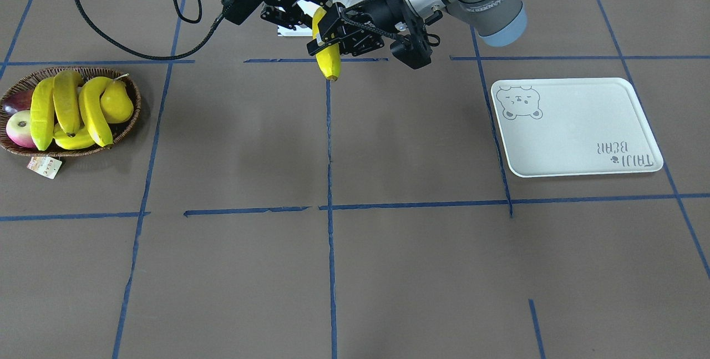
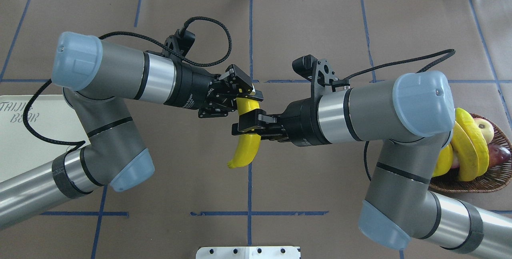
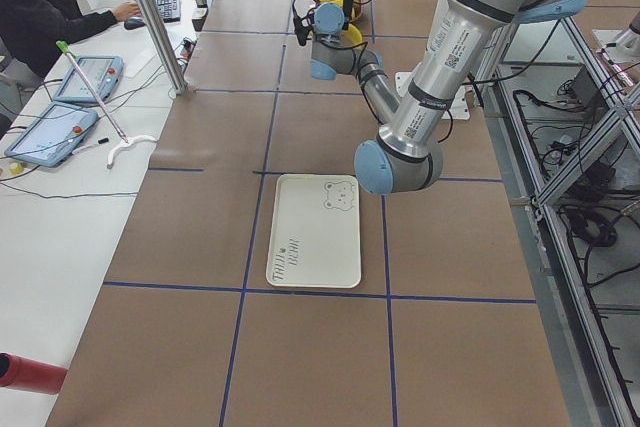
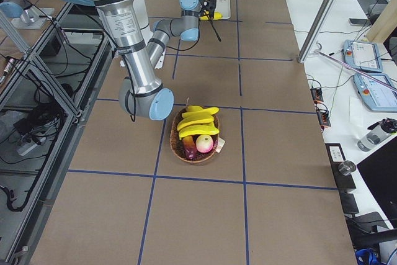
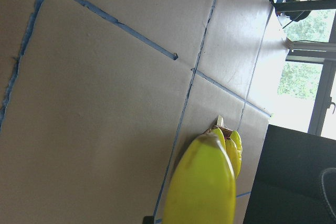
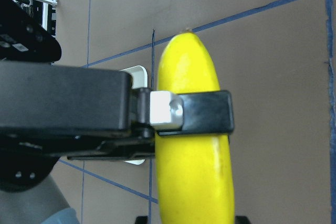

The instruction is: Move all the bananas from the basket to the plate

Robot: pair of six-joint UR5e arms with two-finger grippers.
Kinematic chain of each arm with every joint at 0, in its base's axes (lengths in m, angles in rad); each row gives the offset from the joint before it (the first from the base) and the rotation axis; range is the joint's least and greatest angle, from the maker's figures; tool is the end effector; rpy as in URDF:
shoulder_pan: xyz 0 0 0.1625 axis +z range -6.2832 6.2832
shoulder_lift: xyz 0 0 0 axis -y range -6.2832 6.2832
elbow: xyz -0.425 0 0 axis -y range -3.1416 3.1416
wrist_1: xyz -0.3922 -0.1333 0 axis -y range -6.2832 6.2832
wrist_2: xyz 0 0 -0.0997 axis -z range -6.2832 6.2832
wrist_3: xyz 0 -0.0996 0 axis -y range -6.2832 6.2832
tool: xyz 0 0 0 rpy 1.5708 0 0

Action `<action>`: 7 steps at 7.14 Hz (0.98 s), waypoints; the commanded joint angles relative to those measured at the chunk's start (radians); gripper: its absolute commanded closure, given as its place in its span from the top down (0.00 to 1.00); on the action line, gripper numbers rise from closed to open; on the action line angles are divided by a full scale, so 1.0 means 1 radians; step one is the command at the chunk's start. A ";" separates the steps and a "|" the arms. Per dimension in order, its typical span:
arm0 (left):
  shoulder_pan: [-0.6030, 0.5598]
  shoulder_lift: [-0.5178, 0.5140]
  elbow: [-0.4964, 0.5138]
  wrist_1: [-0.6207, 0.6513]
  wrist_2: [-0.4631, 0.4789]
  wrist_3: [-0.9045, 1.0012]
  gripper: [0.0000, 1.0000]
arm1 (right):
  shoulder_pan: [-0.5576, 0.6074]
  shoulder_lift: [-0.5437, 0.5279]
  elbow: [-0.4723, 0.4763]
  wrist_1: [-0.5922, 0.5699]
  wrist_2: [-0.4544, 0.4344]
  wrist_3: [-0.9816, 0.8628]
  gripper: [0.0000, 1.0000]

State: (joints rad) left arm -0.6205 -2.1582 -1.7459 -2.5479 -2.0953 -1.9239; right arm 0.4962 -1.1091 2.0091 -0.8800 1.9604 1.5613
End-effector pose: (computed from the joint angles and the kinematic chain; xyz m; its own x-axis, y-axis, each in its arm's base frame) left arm 0.4294 -0.4094 0.1326 -0.1634 -0.2511 -0.9541 0.0481 0.9639 -0.2619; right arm -0.4147 -0.3331 0.1343 -0.0166 -0.0190 0.9997 -0.1066 0.9942 0.0171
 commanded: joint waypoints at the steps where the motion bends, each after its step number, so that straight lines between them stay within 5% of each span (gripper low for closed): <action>1: -0.002 0.005 0.000 0.000 0.000 0.002 0.00 | -0.002 -0.005 0.005 -0.001 0.000 0.002 0.99; 4: -0.045 0.012 0.003 0.015 -0.002 -0.001 0.00 | 0.004 -0.012 0.028 -0.005 0.000 0.002 1.00; 7: -0.186 0.177 -0.015 0.141 -0.017 0.055 0.00 | 0.085 -0.061 0.103 -0.117 0.002 0.002 1.00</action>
State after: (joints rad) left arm -0.7460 -2.0469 -1.7490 -2.4642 -2.1073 -1.9050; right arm 0.5406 -1.1464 2.0833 -0.9544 1.9604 1.5635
